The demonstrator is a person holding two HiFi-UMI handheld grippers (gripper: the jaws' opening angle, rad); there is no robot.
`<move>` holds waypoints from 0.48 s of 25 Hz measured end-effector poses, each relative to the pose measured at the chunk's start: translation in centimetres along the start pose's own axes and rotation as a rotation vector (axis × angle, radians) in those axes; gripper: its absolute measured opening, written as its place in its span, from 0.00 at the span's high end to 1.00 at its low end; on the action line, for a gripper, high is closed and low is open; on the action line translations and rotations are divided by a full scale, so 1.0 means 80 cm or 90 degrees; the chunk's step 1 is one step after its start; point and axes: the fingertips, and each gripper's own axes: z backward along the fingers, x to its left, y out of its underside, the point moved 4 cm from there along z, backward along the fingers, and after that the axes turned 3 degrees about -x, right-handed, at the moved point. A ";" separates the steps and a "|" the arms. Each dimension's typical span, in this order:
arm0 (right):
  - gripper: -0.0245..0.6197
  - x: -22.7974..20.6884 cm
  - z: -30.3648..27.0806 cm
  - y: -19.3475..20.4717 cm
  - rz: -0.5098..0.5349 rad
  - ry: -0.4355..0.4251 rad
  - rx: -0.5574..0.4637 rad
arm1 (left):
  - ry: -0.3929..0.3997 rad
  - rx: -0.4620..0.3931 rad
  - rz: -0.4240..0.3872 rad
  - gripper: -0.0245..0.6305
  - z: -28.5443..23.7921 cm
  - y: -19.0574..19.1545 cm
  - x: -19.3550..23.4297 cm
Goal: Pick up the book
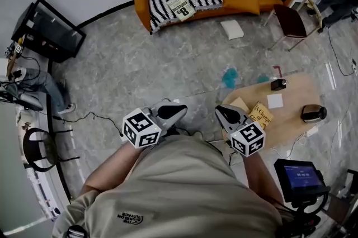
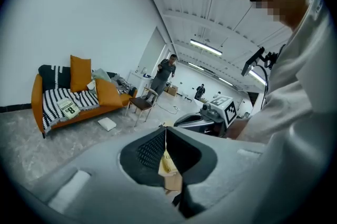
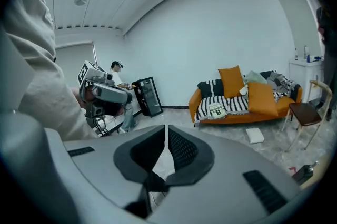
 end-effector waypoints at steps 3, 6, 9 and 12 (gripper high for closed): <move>0.91 -0.006 -0.033 -0.012 -0.001 0.002 0.010 | -0.002 -0.012 0.013 0.95 0.008 -0.005 0.040; 0.82 -0.021 -0.073 -0.026 -0.011 0.016 0.022 | 0.008 -0.017 0.021 0.95 0.009 -0.015 0.090; 0.80 -0.041 -0.123 -0.045 -0.039 0.038 0.025 | 0.023 -0.019 0.020 0.94 0.010 -0.037 0.152; 0.77 -0.054 -0.180 -0.074 -0.048 0.057 0.038 | 0.036 -0.025 0.026 0.90 0.021 -0.067 0.215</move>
